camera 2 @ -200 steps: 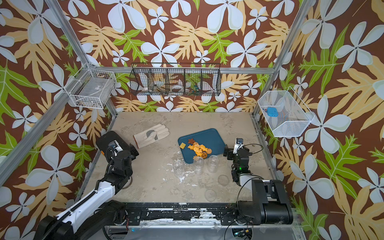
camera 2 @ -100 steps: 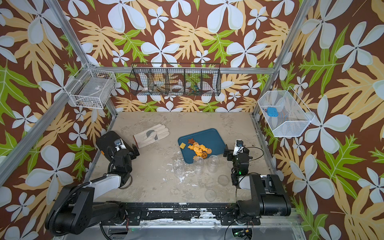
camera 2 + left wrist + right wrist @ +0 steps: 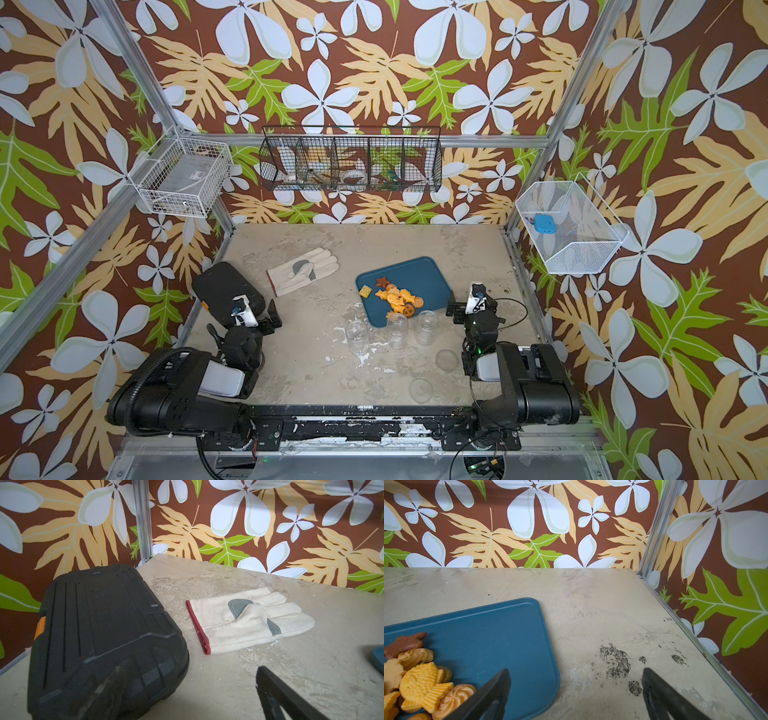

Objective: Pour the cookies out of the jar
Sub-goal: Reset both arms

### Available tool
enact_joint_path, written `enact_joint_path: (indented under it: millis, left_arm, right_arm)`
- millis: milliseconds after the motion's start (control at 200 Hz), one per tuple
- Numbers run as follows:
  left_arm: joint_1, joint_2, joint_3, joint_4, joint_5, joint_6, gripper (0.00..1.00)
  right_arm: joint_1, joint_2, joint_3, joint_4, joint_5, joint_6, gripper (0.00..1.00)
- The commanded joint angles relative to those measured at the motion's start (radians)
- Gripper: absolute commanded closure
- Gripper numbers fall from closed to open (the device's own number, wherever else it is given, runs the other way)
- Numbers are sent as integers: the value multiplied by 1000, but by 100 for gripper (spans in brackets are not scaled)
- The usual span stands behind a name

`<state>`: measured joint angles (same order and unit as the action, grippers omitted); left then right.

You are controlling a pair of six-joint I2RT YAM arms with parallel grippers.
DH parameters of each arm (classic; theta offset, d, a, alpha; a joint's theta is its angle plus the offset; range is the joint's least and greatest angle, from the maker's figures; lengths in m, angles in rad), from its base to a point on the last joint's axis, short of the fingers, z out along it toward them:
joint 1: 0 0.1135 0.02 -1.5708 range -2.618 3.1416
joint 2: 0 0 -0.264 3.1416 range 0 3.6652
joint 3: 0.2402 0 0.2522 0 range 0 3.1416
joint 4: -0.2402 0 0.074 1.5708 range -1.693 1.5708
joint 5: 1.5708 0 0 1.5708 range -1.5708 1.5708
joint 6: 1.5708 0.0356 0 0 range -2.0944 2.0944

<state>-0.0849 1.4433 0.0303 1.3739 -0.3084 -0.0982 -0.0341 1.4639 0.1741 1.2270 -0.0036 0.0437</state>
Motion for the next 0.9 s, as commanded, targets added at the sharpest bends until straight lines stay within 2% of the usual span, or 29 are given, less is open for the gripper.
enact_joint_path:
  millis: [0,80,255,350,435,896]
  left_arm:
    - [9,9,-1,165,19,17,0]
    - [15,5,14,127,-29,-9,0]
    - [16,12,98,-21,9,9,0]
    - [16,11,98,-25,22,12,0]
    - [16,13,110,-43,82,39,0]
    - [16,12,112,-52,81,39,0]
  right_arm:
    - [1,4,7,23,-31,-17,2]
    - [2,7,19,5,-34,-21,3]
    - [19,10,30,-13,-4,-31,1]
    - [20,9,30,-13,0,-33,0]
    - [23,10,30,-14,1,-32,0]
    - [23,6,28,-12,4,-33,0]
